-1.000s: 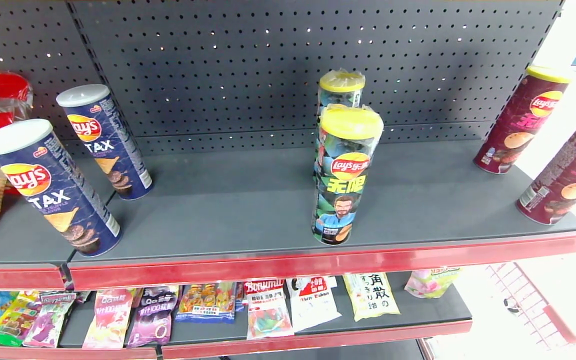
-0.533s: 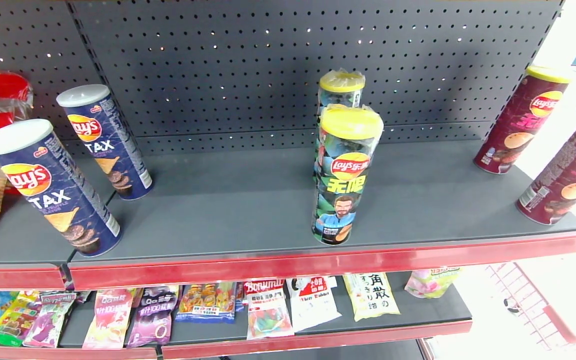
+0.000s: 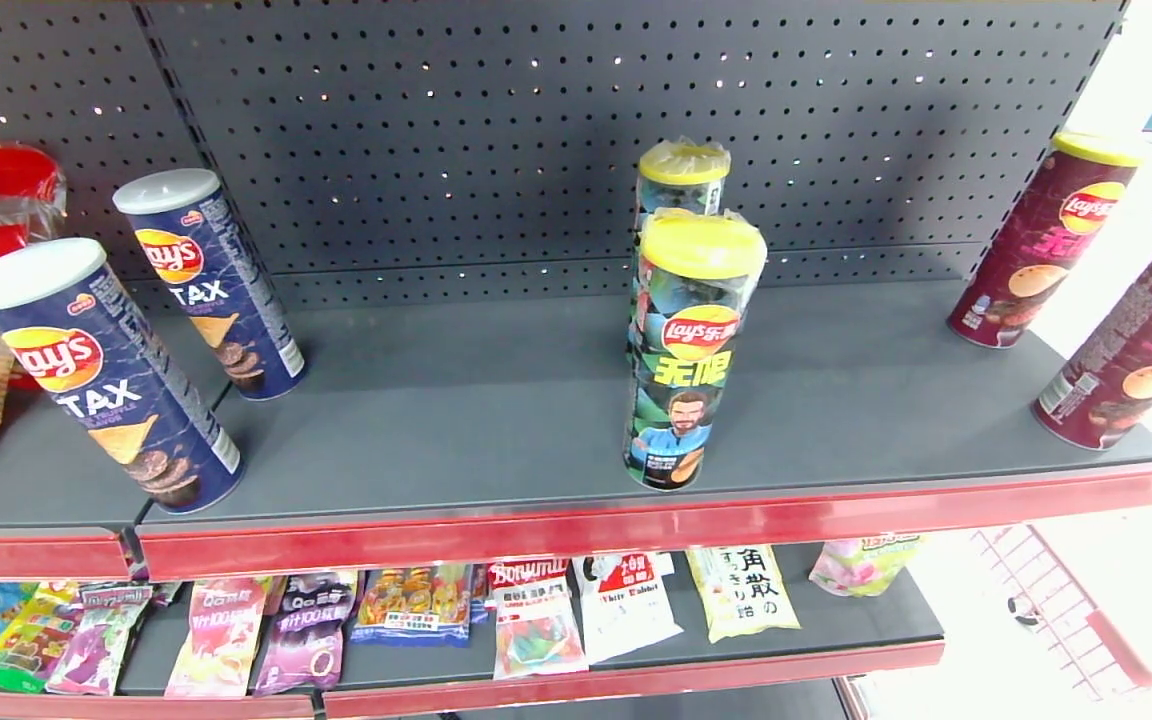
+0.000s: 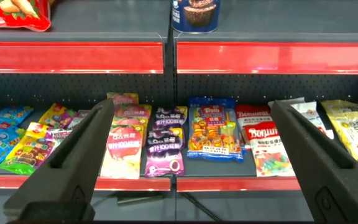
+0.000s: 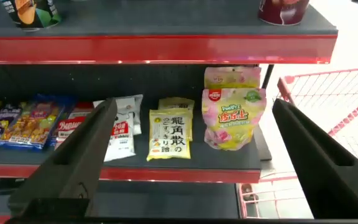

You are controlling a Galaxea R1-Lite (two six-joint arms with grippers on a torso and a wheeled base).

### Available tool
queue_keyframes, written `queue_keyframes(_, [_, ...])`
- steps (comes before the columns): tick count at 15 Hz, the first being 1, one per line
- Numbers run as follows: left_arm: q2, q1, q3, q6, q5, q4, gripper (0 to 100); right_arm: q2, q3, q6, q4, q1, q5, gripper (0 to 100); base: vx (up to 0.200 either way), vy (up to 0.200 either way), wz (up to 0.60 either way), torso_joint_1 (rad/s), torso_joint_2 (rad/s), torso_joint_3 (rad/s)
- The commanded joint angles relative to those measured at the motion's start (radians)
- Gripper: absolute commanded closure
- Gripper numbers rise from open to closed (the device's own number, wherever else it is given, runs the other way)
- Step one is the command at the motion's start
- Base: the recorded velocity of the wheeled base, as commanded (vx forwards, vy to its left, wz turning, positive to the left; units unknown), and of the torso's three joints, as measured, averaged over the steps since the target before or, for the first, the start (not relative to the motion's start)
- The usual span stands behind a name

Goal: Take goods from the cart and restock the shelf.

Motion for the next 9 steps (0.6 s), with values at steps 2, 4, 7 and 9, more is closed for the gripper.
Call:
queue_keyframes(2, [0.001,0.000,0.000,-0.001,0.001,0.000,0,0.000,-0.003,0.009,0.052,-0.002,-0.082,0,0.000,0.000,0.00,0.000,0.00,0.000])
queue_keyframes(4, [0.001,0.000,0.000,-0.001,0.001,0.000,0,0.000,0.000,0.002,0.044,-0.002,-0.082,0,0.000,0.000,0.00,0.000,0.00,0.000])
queue_keyframes(7, [0.001,0.000,0.000,-0.001,0.001,0.000,0,0.000,0.000,0.003,0.044,-0.002,-0.082,0,0.000,0.000,0.00,0.000,0.00,0.000])
queue_keyframes(9, [0.001,0.000,0.000,-0.001,0.001,0.000,0,0.001,0.000,0.002,0.046,-0.002,-0.082,0,0.000,0.000,0.00,0.000,0.00,0.000])
